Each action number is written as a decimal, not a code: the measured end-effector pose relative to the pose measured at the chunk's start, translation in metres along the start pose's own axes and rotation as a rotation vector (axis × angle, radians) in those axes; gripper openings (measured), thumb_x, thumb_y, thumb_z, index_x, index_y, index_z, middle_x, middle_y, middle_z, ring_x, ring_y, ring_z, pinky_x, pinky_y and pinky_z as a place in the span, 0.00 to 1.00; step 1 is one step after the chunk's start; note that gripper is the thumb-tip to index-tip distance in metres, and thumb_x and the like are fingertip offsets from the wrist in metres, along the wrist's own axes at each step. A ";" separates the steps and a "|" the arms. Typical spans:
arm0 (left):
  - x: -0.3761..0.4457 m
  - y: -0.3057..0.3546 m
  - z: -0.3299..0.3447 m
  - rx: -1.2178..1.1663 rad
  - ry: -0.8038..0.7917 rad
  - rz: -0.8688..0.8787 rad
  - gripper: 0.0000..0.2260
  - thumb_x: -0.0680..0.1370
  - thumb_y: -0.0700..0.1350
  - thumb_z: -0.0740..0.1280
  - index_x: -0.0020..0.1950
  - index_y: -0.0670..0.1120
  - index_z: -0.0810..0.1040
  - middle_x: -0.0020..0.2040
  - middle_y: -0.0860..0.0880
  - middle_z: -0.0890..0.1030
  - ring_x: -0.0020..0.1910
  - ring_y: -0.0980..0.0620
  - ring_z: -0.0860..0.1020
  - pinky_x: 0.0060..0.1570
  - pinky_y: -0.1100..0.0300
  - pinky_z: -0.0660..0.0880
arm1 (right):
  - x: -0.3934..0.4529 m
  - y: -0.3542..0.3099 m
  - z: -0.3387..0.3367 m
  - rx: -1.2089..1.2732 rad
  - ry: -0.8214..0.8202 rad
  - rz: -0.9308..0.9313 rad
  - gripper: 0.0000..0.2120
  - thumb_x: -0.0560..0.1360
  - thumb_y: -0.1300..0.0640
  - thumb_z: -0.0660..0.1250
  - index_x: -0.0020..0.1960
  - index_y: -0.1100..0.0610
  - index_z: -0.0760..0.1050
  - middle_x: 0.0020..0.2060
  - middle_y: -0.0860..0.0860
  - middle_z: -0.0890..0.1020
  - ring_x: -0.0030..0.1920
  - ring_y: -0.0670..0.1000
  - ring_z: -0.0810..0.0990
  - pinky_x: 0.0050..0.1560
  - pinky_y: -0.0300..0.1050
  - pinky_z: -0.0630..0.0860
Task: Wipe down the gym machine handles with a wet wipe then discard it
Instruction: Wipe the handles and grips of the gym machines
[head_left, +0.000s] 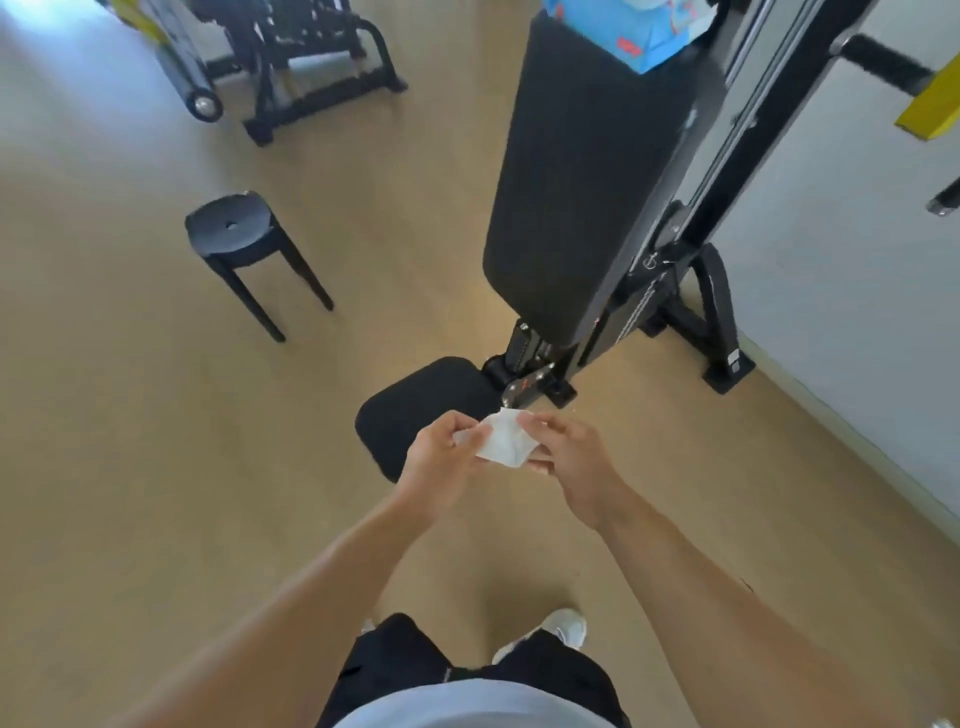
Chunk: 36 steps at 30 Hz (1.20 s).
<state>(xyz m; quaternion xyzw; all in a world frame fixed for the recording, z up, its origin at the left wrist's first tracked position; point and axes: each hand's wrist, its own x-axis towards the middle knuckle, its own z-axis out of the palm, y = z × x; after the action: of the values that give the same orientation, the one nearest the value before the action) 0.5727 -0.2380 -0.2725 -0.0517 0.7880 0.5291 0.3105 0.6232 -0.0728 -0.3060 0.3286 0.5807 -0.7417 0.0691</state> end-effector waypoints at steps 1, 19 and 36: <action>0.001 -0.010 -0.019 -0.025 0.015 -0.013 0.07 0.80 0.48 0.68 0.47 0.46 0.80 0.48 0.41 0.84 0.45 0.44 0.83 0.48 0.48 0.82 | 0.001 0.004 0.020 -0.015 -0.025 0.004 0.07 0.80 0.56 0.69 0.52 0.57 0.84 0.46 0.53 0.87 0.46 0.52 0.87 0.39 0.39 0.79; 0.044 -0.076 -0.317 -0.140 -0.095 -0.073 0.10 0.77 0.52 0.72 0.50 0.45 0.84 0.45 0.47 0.85 0.42 0.50 0.84 0.51 0.52 0.81 | 0.017 0.017 0.317 -0.006 -0.065 0.034 0.07 0.81 0.58 0.67 0.47 0.57 0.83 0.44 0.53 0.86 0.47 0.52 0.84 0.49 0.47 0.81; 0.295 0.104 -0.398 -0.138 -0.113 -0.201 0.16 0.77 0.57 0.71 0.59 0.49 0.77 0.55 0.48 0.82 0.54 0.49 0.82 0.54 0.50 0.82 | 0.243 -0.163 0.399 0.120 -0.014 -0.076 0.08 0.76 0.49 0.73 0.50 0.52 0.83 0.55 0.59 0.85 0.48 0.54 0.84 0.53 0.52 0.76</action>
<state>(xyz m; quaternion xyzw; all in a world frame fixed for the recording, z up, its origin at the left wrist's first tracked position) 0.1206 -0.4642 -0.2516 -0.1220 0.7218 0.5503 0.4015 0.1934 -0.3154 -0.2670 0.3049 0.5467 -0.7795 0.0252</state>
